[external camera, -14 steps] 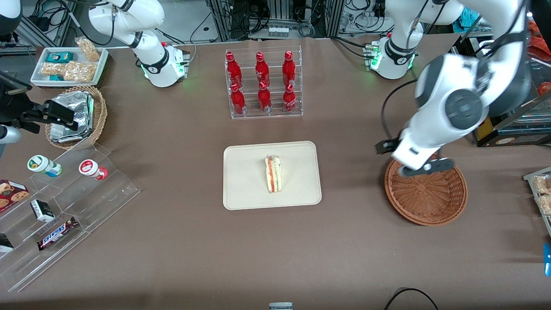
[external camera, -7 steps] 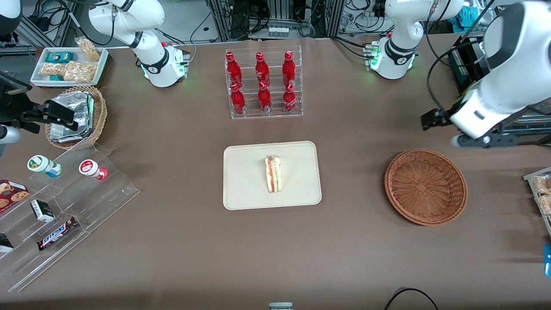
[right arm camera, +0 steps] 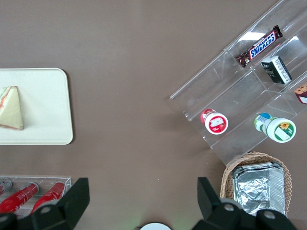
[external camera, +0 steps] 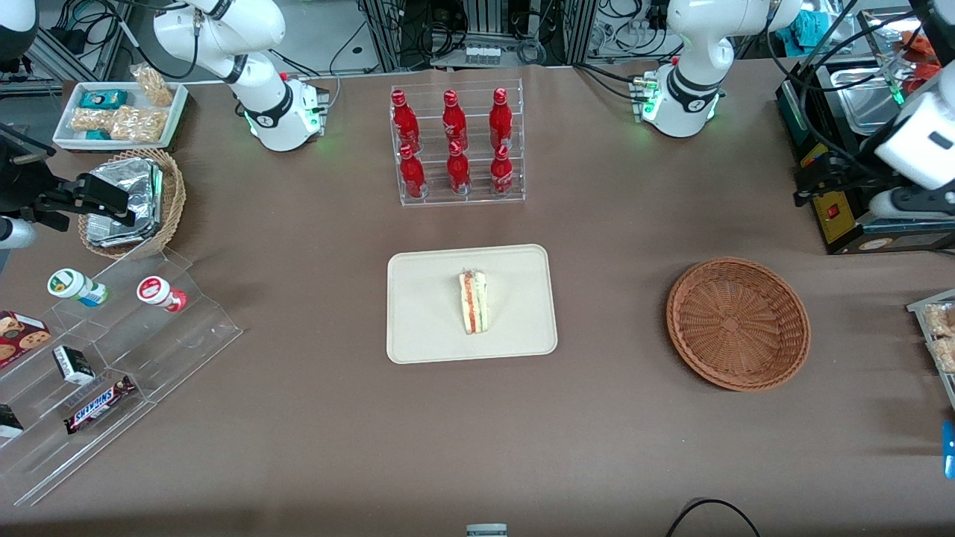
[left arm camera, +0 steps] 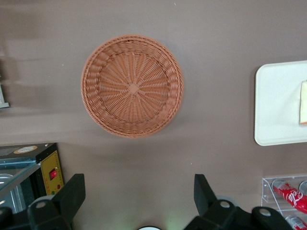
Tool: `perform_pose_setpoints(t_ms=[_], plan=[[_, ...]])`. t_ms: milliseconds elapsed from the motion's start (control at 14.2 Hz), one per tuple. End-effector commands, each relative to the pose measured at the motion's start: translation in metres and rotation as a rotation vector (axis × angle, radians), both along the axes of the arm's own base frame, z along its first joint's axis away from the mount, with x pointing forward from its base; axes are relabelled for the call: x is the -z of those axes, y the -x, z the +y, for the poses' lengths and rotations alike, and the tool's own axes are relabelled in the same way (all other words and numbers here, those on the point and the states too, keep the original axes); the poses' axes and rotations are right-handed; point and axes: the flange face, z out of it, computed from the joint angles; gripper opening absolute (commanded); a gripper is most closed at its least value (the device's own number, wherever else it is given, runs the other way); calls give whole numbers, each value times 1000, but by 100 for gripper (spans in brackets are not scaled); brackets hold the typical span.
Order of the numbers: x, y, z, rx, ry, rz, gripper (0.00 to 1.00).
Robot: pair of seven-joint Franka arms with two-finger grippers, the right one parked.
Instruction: Place sandwich from basket to tray
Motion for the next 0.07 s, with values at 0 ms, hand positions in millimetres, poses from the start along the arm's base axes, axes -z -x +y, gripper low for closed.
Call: perform_pose_setpoints(t_ms=[0], plan=[[-8,0,14,-9,6,-4,100]])
